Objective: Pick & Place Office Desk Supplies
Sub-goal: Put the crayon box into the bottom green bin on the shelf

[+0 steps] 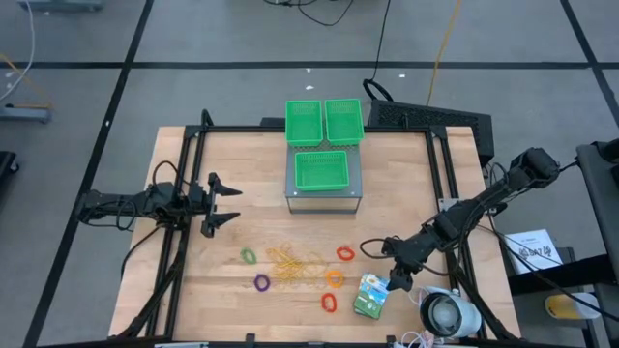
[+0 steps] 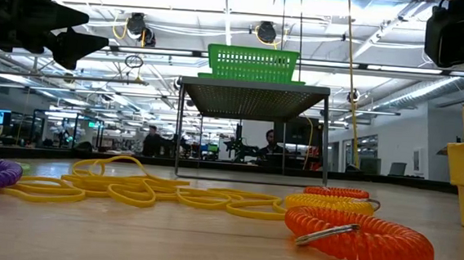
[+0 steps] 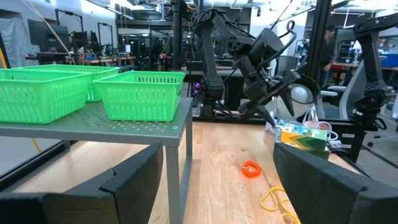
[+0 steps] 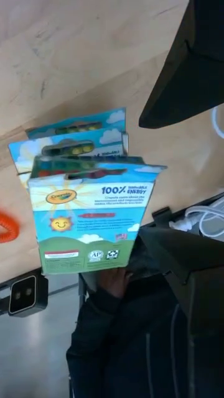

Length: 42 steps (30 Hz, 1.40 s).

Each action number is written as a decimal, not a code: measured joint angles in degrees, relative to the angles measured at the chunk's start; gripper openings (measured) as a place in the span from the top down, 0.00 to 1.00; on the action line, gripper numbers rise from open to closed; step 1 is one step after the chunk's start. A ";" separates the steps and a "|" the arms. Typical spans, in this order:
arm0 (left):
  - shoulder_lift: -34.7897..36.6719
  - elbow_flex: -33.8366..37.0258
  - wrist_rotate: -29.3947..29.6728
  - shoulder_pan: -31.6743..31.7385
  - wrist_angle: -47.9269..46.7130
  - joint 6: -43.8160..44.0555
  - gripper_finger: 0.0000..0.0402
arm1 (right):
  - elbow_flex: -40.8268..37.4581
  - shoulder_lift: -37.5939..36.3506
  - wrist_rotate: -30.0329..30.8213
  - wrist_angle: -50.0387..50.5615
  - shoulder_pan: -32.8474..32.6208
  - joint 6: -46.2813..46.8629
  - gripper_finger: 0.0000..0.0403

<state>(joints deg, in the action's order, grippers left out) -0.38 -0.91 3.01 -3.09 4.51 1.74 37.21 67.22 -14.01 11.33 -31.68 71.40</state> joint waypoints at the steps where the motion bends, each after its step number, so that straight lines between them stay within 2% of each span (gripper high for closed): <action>1: 0.00 0.00 0.00 0.00 0.02 0.00 0.23 | 0.00 0.00 0.55 0.00 0.00 -0.02 0.35; 7: 0.00 0.00 -0.02 0.02 0.01 0.01 0.23 | 0.00 0.95 0.39 -0.18 0.04 -0.02 0.41; 22: 0.01 0.00 0.00 0.01 0.00 0.00 0.23 | 0.00 2.78 0.21 -4.74 0.07 -2.25 0.72; 35: 0.00 0.00 0.00 0.02 0.00 0.00 0.23 | 0.00 2.78 -1.26 -4.64 0.07 -5.40 0.98; 42: 0.00 0.00 0.00 0.00 0.00 0.00 0.23 | 0.00 2.45 -1.25 -9.52 0.07 -11.18 1.00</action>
<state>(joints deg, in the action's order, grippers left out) -0.38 -0.91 3.00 -3.09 4.51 1.74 37.21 69.67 -15.26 1.82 -31.62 60.21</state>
